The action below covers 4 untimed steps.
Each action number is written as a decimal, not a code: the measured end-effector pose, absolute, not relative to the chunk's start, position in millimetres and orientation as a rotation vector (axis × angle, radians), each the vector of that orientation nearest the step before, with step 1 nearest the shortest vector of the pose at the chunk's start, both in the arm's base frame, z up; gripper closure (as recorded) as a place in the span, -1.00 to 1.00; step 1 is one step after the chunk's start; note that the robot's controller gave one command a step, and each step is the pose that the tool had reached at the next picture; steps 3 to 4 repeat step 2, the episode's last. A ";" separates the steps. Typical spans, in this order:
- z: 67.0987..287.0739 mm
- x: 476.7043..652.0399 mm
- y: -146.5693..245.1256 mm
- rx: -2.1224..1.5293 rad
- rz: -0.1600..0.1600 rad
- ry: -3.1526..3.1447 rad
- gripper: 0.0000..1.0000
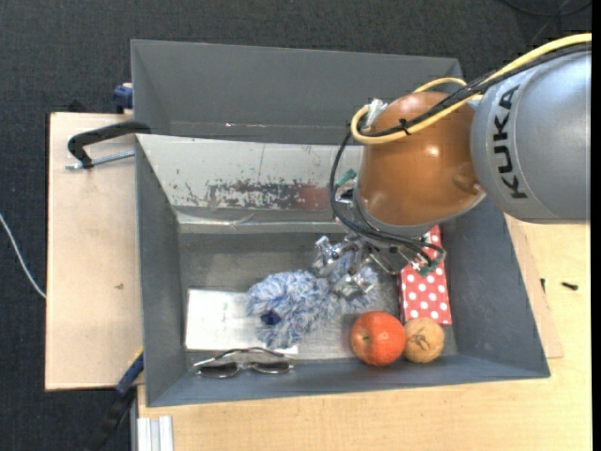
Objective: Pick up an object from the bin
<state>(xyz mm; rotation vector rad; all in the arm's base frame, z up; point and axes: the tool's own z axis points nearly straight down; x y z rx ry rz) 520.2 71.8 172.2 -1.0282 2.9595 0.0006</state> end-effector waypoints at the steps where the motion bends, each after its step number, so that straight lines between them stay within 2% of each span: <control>1: 171.6 519.7 71.6 -1.028 0.001 2.961 1.00; 2: 243.7 534.2 74.3 -1.007 0.001 2.970 1.00; 4: 243.7 534.2 74.3 -1.007 0.001 2.970 1.00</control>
Offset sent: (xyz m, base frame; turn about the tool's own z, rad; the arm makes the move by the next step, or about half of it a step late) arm 0.0129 0.0015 0.0705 0.0138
